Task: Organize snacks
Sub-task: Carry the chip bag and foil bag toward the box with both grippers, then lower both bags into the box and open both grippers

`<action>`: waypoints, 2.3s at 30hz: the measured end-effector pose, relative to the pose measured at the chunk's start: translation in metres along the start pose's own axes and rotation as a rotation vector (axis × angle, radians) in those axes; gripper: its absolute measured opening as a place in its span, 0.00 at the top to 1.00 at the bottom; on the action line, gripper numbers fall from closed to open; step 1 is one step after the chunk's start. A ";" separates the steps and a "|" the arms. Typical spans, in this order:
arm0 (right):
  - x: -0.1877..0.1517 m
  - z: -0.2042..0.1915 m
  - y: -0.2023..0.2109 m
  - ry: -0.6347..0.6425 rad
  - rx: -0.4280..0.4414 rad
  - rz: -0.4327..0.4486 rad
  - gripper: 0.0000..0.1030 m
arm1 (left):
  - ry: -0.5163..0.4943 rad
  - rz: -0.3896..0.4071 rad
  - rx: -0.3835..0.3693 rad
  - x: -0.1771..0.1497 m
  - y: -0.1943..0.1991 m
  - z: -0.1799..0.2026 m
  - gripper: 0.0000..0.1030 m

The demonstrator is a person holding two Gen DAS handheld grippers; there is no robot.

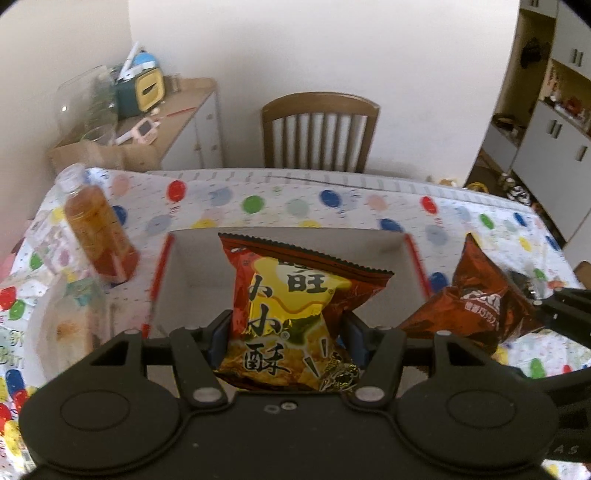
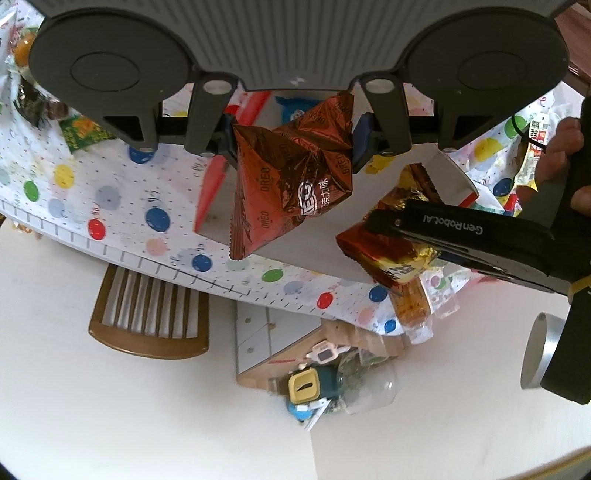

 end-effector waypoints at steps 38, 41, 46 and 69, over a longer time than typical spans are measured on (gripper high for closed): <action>-0.011 -0.006 -0.128 0.032 -0.053 -0.222 0.39 | -0.165 -0.245 0.046 -0.030 -0.124 -0.016 0.39; -0.011 -0.005 -0.126 0.021 -0.052 -0.224 0.35 | -0.166 -0.248 0.051 -0.030 -0.123 -0.016 0.39; -0.011 -0.005 -0.119 0.021 -0.063 -0.215 0.33 | -0.155 -0.226 0.051 -0.027 -0.117 -0.015 0.30; 0.002 -0.001 -0.029 -0.006 -0.065 -0.062 0.19 | -0.083 -0.015 0.025 -0.012 -0.031 -0.002 0.15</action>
Point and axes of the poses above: each gripper's, at about its wrist camera, not at the fingertips, and y roughly against the way its jaws point, z to its right, x to its top, the point moved 7 cm from there along -y, roughly the way its jaws point, and after that the axes turned 4 degrees about x, right-handed, at the moved point
